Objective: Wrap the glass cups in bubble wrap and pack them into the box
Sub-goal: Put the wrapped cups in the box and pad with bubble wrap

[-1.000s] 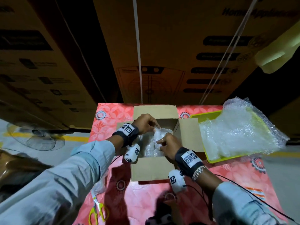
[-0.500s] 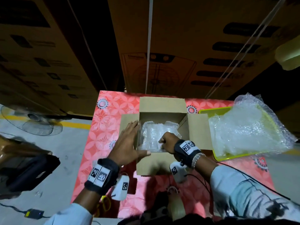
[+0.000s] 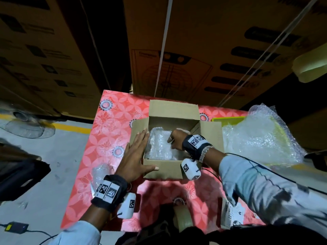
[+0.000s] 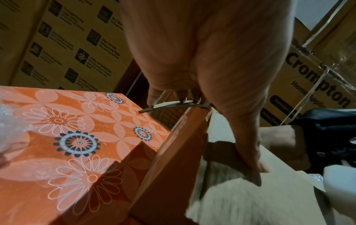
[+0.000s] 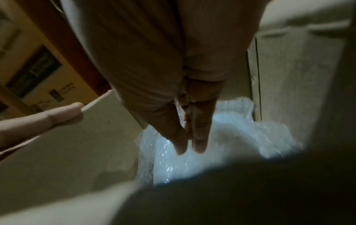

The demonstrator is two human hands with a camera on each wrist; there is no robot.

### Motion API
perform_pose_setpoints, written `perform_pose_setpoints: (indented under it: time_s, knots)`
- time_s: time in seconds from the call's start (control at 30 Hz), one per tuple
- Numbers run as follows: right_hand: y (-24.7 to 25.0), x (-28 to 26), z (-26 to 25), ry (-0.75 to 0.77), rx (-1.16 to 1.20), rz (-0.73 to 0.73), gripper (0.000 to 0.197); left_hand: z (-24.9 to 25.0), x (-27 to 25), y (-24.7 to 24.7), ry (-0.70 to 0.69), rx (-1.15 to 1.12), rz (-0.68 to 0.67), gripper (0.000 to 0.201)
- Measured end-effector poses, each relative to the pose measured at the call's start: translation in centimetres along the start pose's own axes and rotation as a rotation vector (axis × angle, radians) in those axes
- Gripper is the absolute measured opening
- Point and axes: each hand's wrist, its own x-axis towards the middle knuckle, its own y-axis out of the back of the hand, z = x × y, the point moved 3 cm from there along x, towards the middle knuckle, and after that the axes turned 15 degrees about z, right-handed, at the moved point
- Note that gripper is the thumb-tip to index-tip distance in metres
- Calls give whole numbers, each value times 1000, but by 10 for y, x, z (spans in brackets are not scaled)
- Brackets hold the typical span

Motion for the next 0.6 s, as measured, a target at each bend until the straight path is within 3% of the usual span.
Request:
perform_pose_setpoints:
  time_s: [0.33, 0.47, 0.6]
  knots:
    - [-26, 11, 6, -109, 40, -194, 29, -4, 0, -3, 3, -56, 33, 132]
    - [-13, 3, 6, -108, 120, -175, 34, -6, 0, -2, 0, -78, 36, 134]
    - [-8, -6, 11, -163, 290, -179, 26, -5, 0, -3, -2, -75, 36, 134]
